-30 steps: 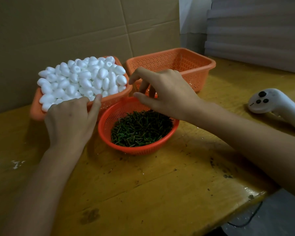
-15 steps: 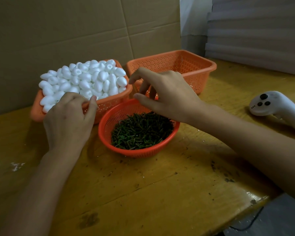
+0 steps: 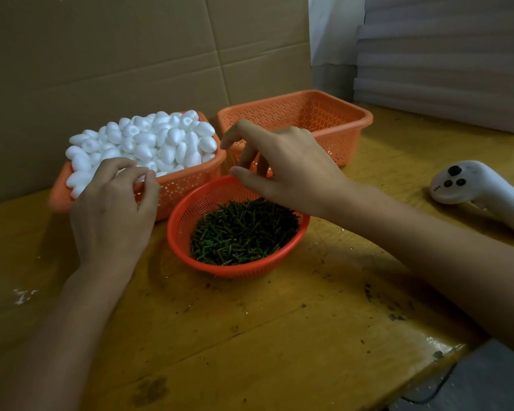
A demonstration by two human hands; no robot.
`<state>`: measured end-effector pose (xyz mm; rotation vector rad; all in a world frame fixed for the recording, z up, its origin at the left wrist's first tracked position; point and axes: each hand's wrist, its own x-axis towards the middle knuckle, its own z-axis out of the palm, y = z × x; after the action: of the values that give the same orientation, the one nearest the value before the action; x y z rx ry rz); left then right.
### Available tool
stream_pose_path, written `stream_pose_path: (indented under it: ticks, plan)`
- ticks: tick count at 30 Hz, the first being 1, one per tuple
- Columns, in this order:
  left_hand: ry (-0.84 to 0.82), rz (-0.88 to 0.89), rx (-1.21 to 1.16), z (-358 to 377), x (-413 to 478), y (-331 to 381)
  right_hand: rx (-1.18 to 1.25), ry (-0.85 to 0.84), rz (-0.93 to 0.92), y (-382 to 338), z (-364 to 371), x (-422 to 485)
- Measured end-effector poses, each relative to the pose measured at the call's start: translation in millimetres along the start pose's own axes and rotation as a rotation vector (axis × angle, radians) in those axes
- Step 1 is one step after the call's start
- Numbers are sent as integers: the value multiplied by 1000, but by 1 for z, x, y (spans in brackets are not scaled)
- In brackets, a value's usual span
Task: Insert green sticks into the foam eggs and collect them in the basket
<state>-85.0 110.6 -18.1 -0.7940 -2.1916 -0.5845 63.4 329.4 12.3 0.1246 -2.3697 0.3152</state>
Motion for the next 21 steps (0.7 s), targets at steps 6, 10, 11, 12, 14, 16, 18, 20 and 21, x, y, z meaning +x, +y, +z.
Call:
stream_pose_path:
  ticks: [6, 10, 11, 12, 14, 16, 18, 20, 21]
  plan:
    - [25, 8, -19, 0, 0, 3, -1, -6, -10, -1, 0, 0]
    - [43, 31, -48, 1, 0, 1, 0, -10, -9, 0, -1, 0]
    - [49, 40, -58, 1, 0, 1, -1, -12, -9, 0, -1, 0]
    - [60, 51, -73, 2, 0, 0, -2, -13, -9, 0, -1, 0]
    - [104, 78, -121, 2, 0, -2, -7, -16, -8, 0, -1, 1]
    - [176, 124, -189, 2, 1, -4, -5, -19, -8, 0, 0, 1]
    - [248, 160, -285, 1, 1, -3, 19, -15, 4, 1, 0, 1]
    - [293, 171, -398, 0, 1, 2, 64, -6, 26, 2, 0, 1]
    - [297, 168, -456, 0, 1, 6, 90, 0, 38, 2, 0, 1]
